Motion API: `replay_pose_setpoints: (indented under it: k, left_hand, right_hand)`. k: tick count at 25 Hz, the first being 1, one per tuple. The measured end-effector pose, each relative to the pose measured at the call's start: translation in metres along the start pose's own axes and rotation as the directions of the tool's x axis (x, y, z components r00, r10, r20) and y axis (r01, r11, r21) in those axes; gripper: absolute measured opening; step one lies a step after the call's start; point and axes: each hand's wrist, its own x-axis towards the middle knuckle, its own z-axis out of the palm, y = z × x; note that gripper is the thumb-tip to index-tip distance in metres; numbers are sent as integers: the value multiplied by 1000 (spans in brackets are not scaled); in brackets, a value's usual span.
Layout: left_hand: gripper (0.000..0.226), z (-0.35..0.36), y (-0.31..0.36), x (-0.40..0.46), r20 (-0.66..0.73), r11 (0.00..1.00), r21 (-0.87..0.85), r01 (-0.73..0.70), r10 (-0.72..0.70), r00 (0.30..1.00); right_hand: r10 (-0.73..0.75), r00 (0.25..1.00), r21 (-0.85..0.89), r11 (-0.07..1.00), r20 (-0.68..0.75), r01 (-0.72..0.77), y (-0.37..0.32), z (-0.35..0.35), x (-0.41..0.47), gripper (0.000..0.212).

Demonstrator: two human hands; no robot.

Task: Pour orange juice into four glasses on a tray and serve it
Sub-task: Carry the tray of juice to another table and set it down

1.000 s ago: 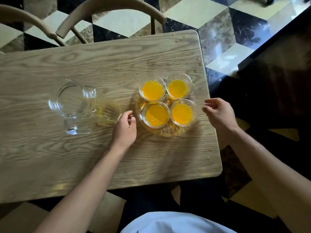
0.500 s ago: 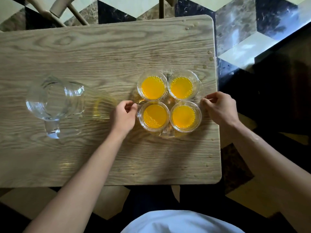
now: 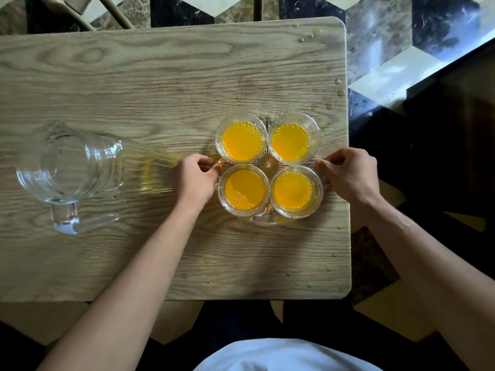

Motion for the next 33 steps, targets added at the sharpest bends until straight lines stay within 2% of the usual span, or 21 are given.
replay_pose_setpoints:
  k: [12,18,22,33]
  left_hand:
    - [16,0,-3,2,34,999,-39,-5,7,999]
    - [30,0,-6,-1,24,1000,-20,-7,7,1000]
    - [19,-2,-8,-5,25,1000,-22,-20,21,999]
    - [15,-19,-10,-42,29,993,26,-116,116,993]
  right_hand:
    - [13,1000,8,1000,-2,-13,-1,1,0,17]
    - [-7,1000,-8,1000,-4,7,0,-1,-2,20]
    - [-16,1000,-5,1000,-20,16,1,-2,-10,18]
    - [-15,998,38,999,-57,17,12,-14,-58,16]
